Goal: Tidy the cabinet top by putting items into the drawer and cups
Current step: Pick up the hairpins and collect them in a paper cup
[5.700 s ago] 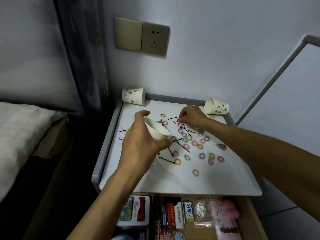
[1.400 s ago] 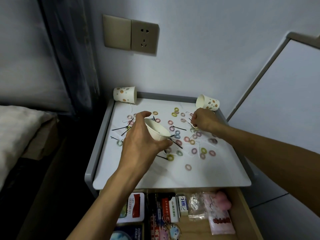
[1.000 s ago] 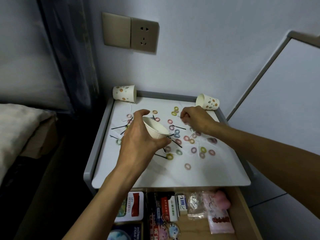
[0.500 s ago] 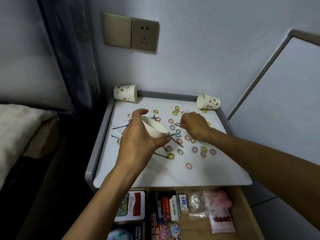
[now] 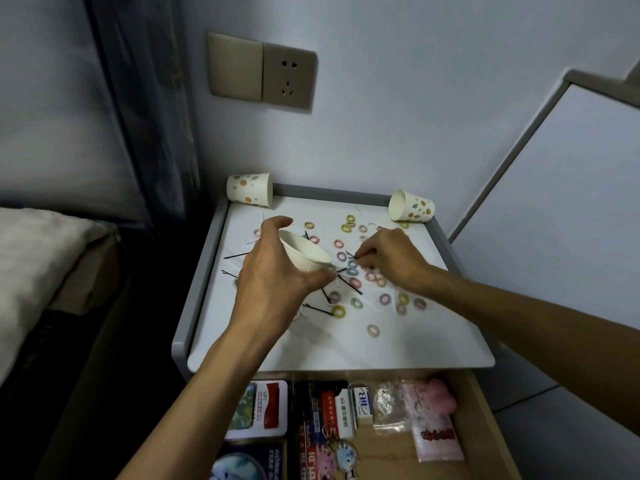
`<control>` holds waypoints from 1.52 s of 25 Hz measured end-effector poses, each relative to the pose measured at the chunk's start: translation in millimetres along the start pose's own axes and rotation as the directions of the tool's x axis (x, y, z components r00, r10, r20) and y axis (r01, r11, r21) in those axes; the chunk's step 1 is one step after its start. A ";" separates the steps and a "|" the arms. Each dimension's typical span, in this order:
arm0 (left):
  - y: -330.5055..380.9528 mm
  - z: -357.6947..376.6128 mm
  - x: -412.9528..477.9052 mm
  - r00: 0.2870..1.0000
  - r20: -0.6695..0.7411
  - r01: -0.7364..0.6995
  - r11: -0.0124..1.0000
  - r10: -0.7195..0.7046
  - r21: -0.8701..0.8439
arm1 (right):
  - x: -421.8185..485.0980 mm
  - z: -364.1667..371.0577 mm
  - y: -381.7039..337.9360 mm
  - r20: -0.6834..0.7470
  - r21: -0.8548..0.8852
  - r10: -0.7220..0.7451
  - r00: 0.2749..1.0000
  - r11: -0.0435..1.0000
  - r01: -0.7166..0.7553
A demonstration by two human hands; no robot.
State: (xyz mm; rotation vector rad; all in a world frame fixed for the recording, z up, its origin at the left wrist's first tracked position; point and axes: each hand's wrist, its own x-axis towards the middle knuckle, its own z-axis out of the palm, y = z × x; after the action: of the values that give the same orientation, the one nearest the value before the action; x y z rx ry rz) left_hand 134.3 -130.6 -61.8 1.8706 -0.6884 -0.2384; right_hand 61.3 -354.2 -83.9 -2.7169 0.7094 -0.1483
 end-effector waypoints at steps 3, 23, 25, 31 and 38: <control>1.3 -3.4 -0.7 1.000 -0.007 0.000 1.000 -0.001 -0.025 | -20.6 15.7 -11.6 0.033 -0.037 0.030 0.999 0.999 -0.029; 4.8 -15.5 -3.3 1.000 -0.027 0.011 0.999 -0.012 -0.040 | -23.2 29.5 -31.2 -0.052 -0.328 0.200 0.978 0.922 -0.206; 5.1 -14.3 -3.1 1.000 -0.026 0.004 0.999 -0.005 -0.038 | -27.5 30.4 -35.3 -0.048 -0.445 0.148 0.988 0.882 -0.154; 3.9 -12.1 -2.5 1.000 -0.007 -0.014 1.000 0.014 -0.019 | -32.1 26.2 -40.0 0.138 -0.572 0.023 0.990 0.818 0.061; 0.3 -14.4 -1.7 1.000 0.005 0.008 1.000 -0.008 -0.016 | -22.2 3.2 -22.2 0.080 -0.016 0.065 0.995 0.998 -0.064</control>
State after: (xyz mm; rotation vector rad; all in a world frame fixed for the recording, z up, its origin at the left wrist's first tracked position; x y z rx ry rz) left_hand 139.6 -118.4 -56.0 1.8585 -0.6808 -0.2533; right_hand 52.8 -324.2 -79.8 -2.6924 0.7758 -0.0187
